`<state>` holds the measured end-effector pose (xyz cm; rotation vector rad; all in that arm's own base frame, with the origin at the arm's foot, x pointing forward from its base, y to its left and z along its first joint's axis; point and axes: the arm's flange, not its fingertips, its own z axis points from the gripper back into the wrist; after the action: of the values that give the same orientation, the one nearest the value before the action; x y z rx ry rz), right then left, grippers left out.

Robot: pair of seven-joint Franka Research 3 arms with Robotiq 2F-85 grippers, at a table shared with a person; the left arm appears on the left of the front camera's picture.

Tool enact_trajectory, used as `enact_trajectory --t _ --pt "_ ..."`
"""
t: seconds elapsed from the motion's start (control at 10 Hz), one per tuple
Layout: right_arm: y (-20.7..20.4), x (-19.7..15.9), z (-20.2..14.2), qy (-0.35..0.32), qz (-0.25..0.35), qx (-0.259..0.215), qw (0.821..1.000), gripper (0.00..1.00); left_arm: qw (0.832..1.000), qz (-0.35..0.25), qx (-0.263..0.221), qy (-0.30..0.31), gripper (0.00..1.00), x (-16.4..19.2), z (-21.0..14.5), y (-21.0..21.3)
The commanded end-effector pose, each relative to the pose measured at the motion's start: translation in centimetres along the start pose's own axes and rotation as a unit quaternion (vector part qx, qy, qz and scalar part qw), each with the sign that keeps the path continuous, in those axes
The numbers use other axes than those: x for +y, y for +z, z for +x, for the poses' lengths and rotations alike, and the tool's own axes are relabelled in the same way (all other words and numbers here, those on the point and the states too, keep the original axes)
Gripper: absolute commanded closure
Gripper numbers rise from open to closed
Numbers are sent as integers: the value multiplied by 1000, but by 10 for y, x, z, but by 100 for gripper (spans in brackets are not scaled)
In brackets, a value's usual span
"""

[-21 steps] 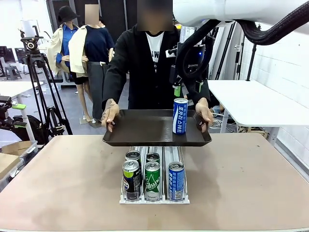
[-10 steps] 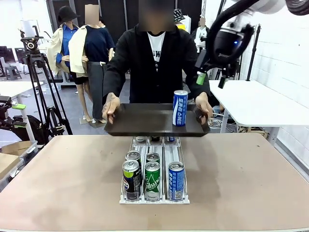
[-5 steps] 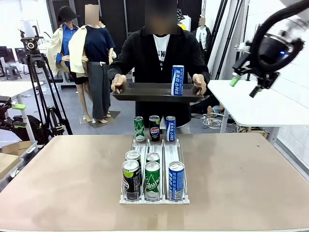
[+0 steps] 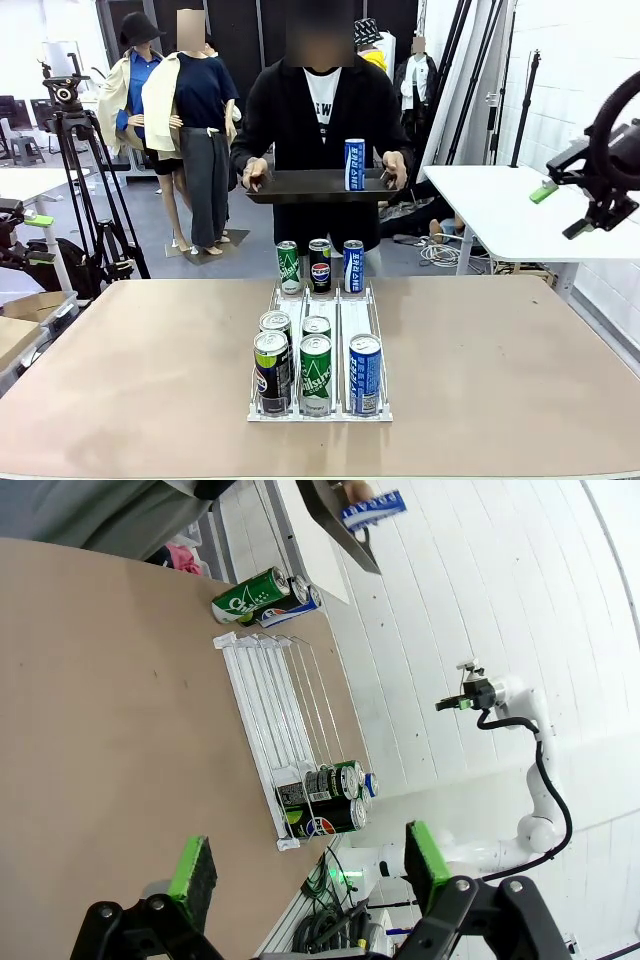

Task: Retrieve and hand over the desired beverage to the person.
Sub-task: Pick up another can of the same type that the person held from the Automatic Can Dispenser.

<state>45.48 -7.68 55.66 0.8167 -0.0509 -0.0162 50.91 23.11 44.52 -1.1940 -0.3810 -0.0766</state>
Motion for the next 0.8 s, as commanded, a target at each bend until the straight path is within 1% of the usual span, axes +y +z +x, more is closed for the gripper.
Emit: enact_trajectory --t 0.0,0.2,0.3,0.4,0.5,0.7 --pt "-12 -24 -18 27 90 -4 996 0 1000 4 -3 4 0 -2 1 0" --pt "-14 -52 -31 29 134 -12 991 0 1000 4 -3 4 0 -2 1 0" --pt "-19 -70 -33 14 156 -24 987 0 1000 4 -3 4 0 -2 1 0" --pt "-27 -86 -39 10 194 -33 980 0 1000 4 -3 4 0 -2 1 0" --pt "-37 -97 -40 -3 210 -25 977 0 1000 4 -3 4 0 -2 1 0" --pt "-48 -110 -41 -22 232 -37 972 0 1000 4 -3 4 0 -2 1 0"
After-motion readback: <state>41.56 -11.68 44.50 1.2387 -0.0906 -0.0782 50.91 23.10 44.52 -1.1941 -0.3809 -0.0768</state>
